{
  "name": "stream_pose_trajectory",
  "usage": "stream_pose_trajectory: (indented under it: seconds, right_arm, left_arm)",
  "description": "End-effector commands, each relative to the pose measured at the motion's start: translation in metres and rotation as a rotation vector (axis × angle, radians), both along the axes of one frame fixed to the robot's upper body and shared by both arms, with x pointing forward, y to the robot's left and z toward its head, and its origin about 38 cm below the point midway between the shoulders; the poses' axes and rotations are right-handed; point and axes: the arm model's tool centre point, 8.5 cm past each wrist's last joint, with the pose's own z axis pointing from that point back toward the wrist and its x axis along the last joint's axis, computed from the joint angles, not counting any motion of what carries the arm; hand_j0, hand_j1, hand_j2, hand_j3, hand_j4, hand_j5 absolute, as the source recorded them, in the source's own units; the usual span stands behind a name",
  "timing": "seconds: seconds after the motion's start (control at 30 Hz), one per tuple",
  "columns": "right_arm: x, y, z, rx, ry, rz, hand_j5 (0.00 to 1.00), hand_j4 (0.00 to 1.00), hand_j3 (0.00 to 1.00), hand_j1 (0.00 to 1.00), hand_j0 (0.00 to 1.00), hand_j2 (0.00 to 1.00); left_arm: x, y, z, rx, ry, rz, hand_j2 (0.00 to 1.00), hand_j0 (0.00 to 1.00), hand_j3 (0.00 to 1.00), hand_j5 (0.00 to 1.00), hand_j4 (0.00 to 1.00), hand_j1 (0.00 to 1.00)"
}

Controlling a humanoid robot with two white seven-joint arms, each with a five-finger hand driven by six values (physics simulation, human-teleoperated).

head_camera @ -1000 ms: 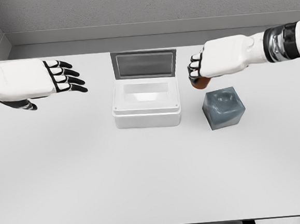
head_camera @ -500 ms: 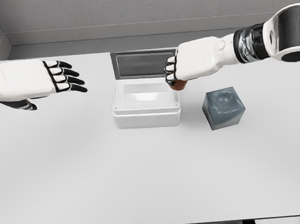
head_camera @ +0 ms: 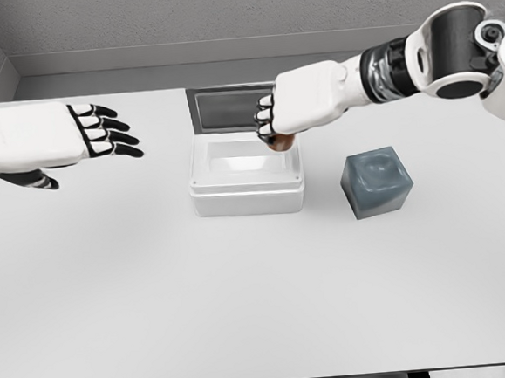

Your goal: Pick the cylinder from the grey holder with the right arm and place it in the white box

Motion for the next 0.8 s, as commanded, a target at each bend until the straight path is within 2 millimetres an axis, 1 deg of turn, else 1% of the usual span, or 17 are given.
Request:
stream_pose_trajectory:
  seconds: [0.0, 0.1, 0.2, 0.23, 0.27, 0.33, 0.37, 0.4, 0.43, 0.47, 0.5, 0.53, 0.57, 0.63, 0.7, 0.77]
  right_arm:
    - [-0.001, 0.005, -0.003, -0.001, 0.010, 0.009, 0.37, 0.37, 0.37, 0.37, 0.37, 0.37]
    - [-0.001, 0.007, -0.004, -0.001, 0.010, 0.012, 0.38, 0.38, 0.38, 0.38, 0.38, 0.38]
    - [0.004, 0.002, -0.004, -0.002, 0.013, -0.011, 0.38, 0.38, 0.38, 0.38, 0.38, 0.38]
    - [0.006, 0.001, -0.004, -0.004, 0.012, -0.016, 0.38, 0.38, 0.38, 0.38, 0.38, 0.38]
    - [0.006, 0.001, -0.004, -0.005, 0.012, -0.017, 0.38, 0.38, 0.38, 0.38, 0.38, 0.38]
    - [0.014, -0.005, -0.005, -0.012, 0.015, -0.047, 0.38, 0.38, 0.38, 0.38, 0.38, 0.38]
    - [0.014, -0.005, -0.006, -0.013, 0.016, -0.047, 0.38, 0.38, 0.38, 0.38, 0.38, 0.38]
    - [0.014, -0.006, -0.006, -0.013, 0.016, -0.048, 0.39, 0.39, 0.39, 0.39, 0.39, 0.39]
    - [0.014, -0.006, -0.006, -0.013, 0.016, -0.048, 0.42, 0.42, 0.42, 0.42, 0.42, 0.42]
    - [0.014, -0.006, -0.005, -0.013, 0.014, -0.048, 0.56, 0.56, 0.56, 0.56, 0.56, 0.56]
    - [0.013, -0.005, -0.006, -0.014, 0.014, -0.045, 0.92, 0.92, 0.92, 0.92, 0.92, 0.92]
    - [0.012, -0.004, -0.005, -0.013, 0.014, -0.039, 1.00, 1.00, 1.00, 1.00, 1.00, 1.00]
    - [0.012, -0.004, -0.005, -0.011, 0.014, -0.039, 1.00, 1.00, 1.00, 1.00, 1.00, 1.00]
    - [0.012, -0.003, -0.004, -0.008, 0.014, -0.037, 1.00, 1.00, 1.00, 1.00, 1.00, 1.00]
    - [0.010, -0.002, -0.003, -0.001, 0.016, -0.032, 1.00, 1.00, 1.00, 1.00, 1.00, 1.00]
    - [0.000, 0.007, 0.005, 0.010, -0.002, 0.012, 1.00, 1.00, 1.00, 1.00, 1.00, 1.00]
  left_arm:
    - [-0.001, 0.002, 0.001, -0.005, 0.005, 0.006, 1.00, 1.00, 1.00, 1.00, 1.00, 1.00]
    - [-0.001, 0.002, -0.001, -0.004, 0.010, 0.007, 1.00, 1.00, 1.00, 1.00, 1.00, 1.00]
    - [-0.001, 0.003, -0.003, -0.002, 0.014, 0.009, 1.00, 1.00, 1.00, 1.00, 1.00, 1.00]
    - [-0.002, 0.003, -0.006, 0.000, 0.022, 0.009, 1.00, 1.00, 1.00, 1.00, 1.00, 1.00]
    - [-0.004, 0.003, -0.016, 0.001, 0.046, 0.009, 1.00, 1.00, 1.00, 1.00, 1.00, 1.00]
    - [-0.008, 0.005, -0.034, 0.006, 0.092, 0.015, 1.00, 1.00, 1.00, 1.00, 1.00, 1.00]
    - [-0.008, 0.005, -0.035, 0.004, 0.096, 0.015, 1.00, 1.00, 1.00, 1.00, 1.00, 1.00]
    - [-0.007, 0.005, -0.032, 0.003, 0.087, 0.014, 1.00, 1.00, 1.00, 1.00, 1.00, 1.00]
    - [-0.006, 0.006, -0.022, -0.005, 0.061, 0.019, 1.00, 1.00, 1.00, 1.00, 1.00, 1.00]
    - [-0.005, 0.008, -0.014, -0.011, 0.037, 0.025, 1.00, 1.00, 1.00, 1.00, 1.00, 1.00]
    - [-0.004, 0.008, -0.015, -0.013, 0.039, 0.026, 1.00, 1.00, 1.00, 1.00, 1.00, 1.00]
    - [-0.005, 0.009, -0.017, -0.012, 0.044, 0.026, 1.00, 1.00, 1.00, 1.00, 1.00, 1.00]
    - [-0.005, 0.009, -0.017, -0.010, 0.043, 0.027, 1.00, 1.00, 1.00, 1.00, 1.00, 1.00]
    - [-0.006, 0.019, -0.010, 0.010, 0.032, 0.052, 1.00, 1.00, 1.00, 1.00, 1.00, 1.00]
    - [-0.007, 0.018, -0.012, 0.010, 0.039, 0.049, 1.00, 1.00, 1.00, 1.00, 1.00, 1.00]
    - [-0.007, 0.021, -0.014, 0.017, 0.040, 0.056, 1.00, 1.00, 1.00, 1.00, 1.00, 1.00]
